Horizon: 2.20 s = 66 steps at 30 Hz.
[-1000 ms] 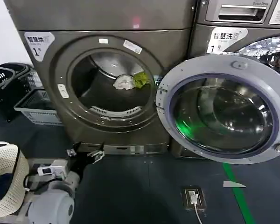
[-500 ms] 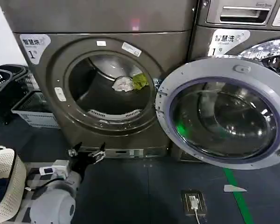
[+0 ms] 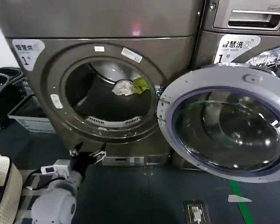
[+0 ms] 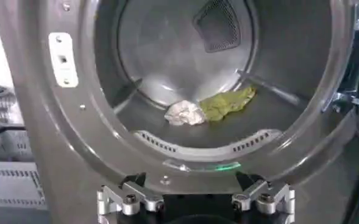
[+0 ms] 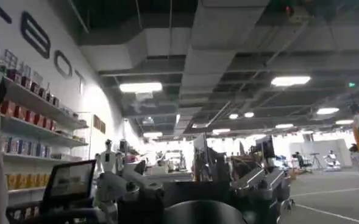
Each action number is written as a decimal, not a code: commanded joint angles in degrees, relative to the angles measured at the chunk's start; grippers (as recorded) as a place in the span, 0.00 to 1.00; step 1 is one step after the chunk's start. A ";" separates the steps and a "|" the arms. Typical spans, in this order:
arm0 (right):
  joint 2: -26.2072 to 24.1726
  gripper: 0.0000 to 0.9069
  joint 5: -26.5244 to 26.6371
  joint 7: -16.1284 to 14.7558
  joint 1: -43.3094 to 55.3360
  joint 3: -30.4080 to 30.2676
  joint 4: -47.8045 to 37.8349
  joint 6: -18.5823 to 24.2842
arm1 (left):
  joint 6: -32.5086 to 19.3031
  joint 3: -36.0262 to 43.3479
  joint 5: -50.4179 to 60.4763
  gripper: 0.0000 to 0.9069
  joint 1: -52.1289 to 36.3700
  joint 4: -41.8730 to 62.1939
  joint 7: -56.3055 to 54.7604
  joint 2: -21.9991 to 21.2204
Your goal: Grasp the clothes from the dryer.
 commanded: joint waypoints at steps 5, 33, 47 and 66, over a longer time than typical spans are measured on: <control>0.00 1.00 -0.01 0.21 0.21 -0.23 0.29 -0.02 | 2.81 0.33 0.04 1.00 -0.69 0.32 -0.18 0.27; 0.27 1.00 -0.01 0.29 0.21 0.12 -0.39 0.07 | 2.81 0.67 0.33 1.00 -0.75 0.81 -0.36 -0.08; 0.56 1.00 -0.13 0.21 0.11 0.21 -0.59 0.25 | 2.81 0.93 0.55 1.00 -0.74 0.74 -0.32 -0.26; 0.65 1.00 -0.47 0.06 0.02 0.04 -1.14 1.06 | 2.81 1.18 0.83 1.00 -0.84 1.25 -0.27 -0.42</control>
